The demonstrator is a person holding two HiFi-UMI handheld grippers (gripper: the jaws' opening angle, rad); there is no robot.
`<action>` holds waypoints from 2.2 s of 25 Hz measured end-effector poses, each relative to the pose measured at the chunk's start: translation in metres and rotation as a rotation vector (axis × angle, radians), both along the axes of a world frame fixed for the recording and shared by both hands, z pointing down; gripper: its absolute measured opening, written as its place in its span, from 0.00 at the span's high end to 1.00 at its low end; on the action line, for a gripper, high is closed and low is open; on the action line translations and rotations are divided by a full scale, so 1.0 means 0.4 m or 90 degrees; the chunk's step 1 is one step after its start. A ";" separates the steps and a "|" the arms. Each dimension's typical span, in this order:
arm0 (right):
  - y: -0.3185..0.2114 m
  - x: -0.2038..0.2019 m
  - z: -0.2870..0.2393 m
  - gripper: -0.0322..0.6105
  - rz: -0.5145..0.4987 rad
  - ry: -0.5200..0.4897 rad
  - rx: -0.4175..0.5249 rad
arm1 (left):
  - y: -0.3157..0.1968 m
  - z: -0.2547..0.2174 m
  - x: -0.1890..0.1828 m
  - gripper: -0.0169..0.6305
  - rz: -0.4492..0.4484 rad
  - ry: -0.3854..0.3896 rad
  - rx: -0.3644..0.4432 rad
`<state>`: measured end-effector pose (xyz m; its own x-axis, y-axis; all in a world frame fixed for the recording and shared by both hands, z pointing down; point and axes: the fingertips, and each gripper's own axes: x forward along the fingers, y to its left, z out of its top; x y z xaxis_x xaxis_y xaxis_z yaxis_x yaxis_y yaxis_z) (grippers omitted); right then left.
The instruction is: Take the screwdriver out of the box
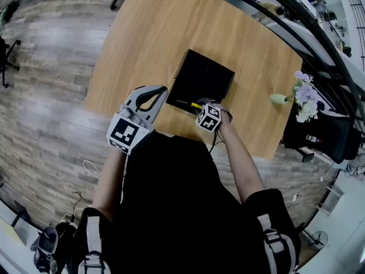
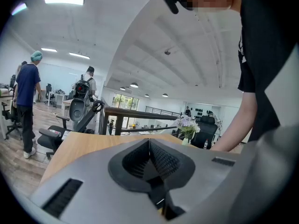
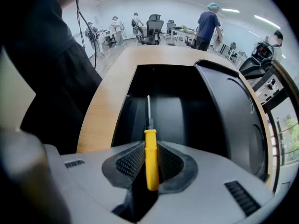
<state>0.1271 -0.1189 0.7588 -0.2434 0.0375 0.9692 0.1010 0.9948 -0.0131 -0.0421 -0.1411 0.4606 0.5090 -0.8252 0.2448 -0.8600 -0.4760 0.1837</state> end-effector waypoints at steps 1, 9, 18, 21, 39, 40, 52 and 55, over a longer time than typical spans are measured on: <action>-0.002 -0.001 0.003 0.81 0.002 0.003 0.002 | -0.001 0.000 -0.001 0.94 0.003 0.000 0.002; -0.007 -0.004 0.006 0.81 0.021 0.010 0.006 | -0.009 -0.009 0.004 0.94 0.032 -0.009 0.005; -0.015 -0.003 -0.002 0.82 0.069 0.020 0.031 | -0.005 -0.025 -0.005 0.94 0.079 -0.023 0.011; -0.027 -0.004 -0.004 0.82 0.108 0.024 0.063 | -0.006 -0.028 -0.011 0.94 0.099 -0.026 0.014; -0.036 0.010 -0.114 0.82 0.339 -0.072 0.152 | -0.006 -0.036 0.031 0.94 0.207 -0.030 0.026; -0.039 0.009 -0.122 0.82 0.348 -0.080 0.152 | -0.005 -0.036 0.032 0.94 0.209 -0.030 0.027; -0.034 -0.062 -0.270 0.82 0.478 -0.230 0.162 | 0.023 -0.022 0.041 0.94 0.224 -0.034 0.016; -0.014 -0.085 -0.297 0.82 0.464 -0.253 0.152 | 0.024 -0.030 0.054 0.94 0.235 -0.033 0.020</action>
<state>0.0929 -0.1243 0.6400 -0.4505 -0.4535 0.7690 -0.6106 0.7850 0.1052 -0.0205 -0.1315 0.4488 0.7614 -0.5958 0.2557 -0.6370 -0.7608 0.1239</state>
